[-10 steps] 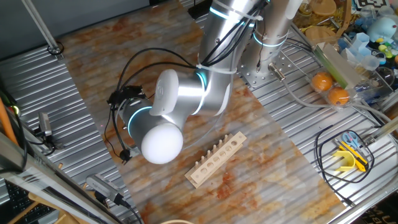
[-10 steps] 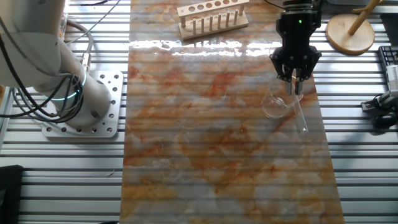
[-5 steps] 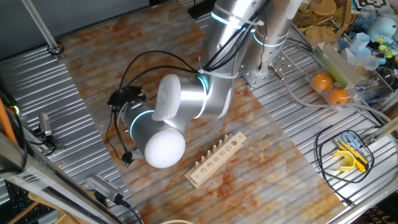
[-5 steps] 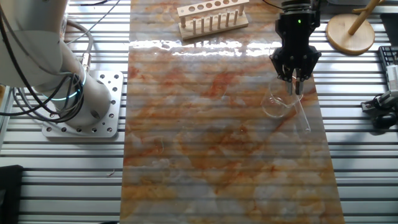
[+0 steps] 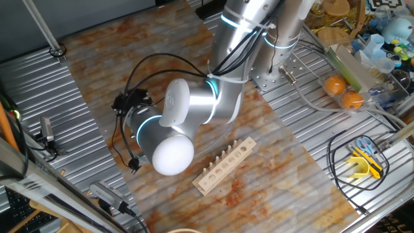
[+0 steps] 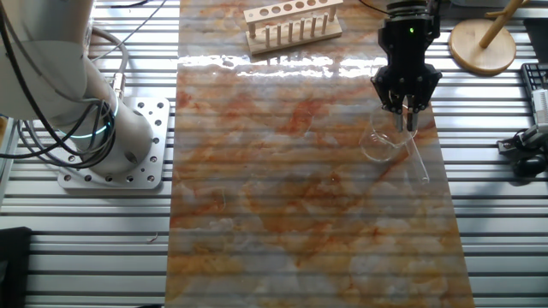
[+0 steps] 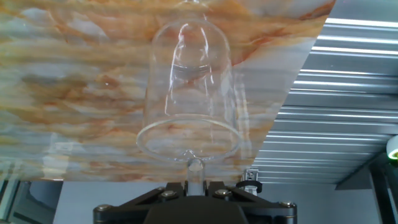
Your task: Pour out the test tube
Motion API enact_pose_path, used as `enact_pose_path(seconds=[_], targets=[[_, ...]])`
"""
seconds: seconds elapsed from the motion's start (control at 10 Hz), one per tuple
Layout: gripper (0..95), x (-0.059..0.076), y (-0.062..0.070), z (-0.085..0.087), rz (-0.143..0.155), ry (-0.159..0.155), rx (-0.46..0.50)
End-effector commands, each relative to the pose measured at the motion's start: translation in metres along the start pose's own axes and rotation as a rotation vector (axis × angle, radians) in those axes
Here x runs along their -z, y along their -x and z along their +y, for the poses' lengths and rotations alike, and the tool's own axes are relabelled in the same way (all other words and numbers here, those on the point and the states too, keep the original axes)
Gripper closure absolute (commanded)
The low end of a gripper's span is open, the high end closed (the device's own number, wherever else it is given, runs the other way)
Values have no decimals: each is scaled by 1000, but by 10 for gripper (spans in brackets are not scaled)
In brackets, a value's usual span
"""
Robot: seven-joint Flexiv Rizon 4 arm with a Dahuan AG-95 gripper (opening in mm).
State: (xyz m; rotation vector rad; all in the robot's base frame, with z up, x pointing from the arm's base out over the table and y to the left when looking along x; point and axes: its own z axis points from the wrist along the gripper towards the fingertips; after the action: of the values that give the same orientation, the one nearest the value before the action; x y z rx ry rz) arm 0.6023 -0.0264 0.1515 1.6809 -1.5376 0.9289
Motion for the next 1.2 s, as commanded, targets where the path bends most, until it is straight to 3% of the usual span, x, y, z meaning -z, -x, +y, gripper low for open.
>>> enact_pose_path(seconds=[0.1,1.0,1.2], targets=[[950,-1,-1,-1,17,-4,1],[950,-1,-4,-2,38,-11,22],[950,0,-4,-3,60,-17,38]])
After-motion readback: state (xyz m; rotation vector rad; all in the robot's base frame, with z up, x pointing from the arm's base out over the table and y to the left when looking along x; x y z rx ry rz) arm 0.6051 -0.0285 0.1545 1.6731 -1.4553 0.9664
